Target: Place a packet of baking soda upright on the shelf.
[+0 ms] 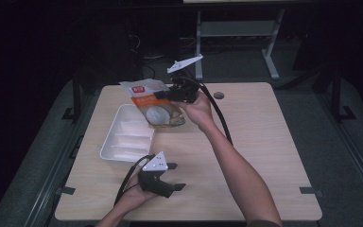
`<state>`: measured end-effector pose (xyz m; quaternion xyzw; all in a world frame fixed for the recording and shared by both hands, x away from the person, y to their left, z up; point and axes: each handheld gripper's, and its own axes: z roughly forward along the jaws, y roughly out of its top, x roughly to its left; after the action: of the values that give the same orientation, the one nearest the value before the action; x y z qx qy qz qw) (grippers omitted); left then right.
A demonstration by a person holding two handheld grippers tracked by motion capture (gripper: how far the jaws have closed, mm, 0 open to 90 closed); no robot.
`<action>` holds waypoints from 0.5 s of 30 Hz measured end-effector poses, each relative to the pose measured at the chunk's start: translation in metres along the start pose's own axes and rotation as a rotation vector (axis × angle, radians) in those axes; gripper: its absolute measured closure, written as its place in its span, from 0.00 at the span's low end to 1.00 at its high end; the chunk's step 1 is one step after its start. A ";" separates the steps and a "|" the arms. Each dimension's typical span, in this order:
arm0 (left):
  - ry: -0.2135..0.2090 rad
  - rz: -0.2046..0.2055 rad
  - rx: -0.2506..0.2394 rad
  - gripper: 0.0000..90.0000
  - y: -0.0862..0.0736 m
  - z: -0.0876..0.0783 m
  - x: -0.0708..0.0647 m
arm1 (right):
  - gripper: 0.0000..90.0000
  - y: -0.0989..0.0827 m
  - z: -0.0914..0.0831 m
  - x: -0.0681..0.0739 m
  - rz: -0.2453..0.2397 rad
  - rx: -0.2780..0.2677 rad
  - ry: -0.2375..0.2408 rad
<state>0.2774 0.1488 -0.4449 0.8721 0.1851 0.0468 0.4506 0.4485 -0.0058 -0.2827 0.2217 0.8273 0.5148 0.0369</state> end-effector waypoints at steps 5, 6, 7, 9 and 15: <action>0.002 0.002 0.005 0.25 -0.001 0.000 0.001 | 1.00 0.005 0.017 0.002 0.001 -0.006 0.011; 0.002 0.003 0.005 0.25 -0.001 0.000 0.001 | 1.00 0.005 0.021 0.003 0.001 -0.007 0.012; 0.005 0.008 0.006 0.25 -0.002 -0.001 0.001 | 1.00 0.006 0.025 0.003 0.005 -0.003 0.017; 0.006 0.012 0.010 0.25 -0.002 -0.001 0.001 | 1.00 0.006 0.034 0.004 0.005 0.002 0.022; 0.003 0.009 0.006 0.25 -0.002 -0.002 0.003 | 1.00 0.006 0.058 0.006 0.011 -0.005 0.040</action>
<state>0.2794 0.1524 -0.4459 0.8742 0.1819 0.0495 0.4474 0.4618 0.0479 -0.3035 0.2159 0.8254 0.5213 0.0180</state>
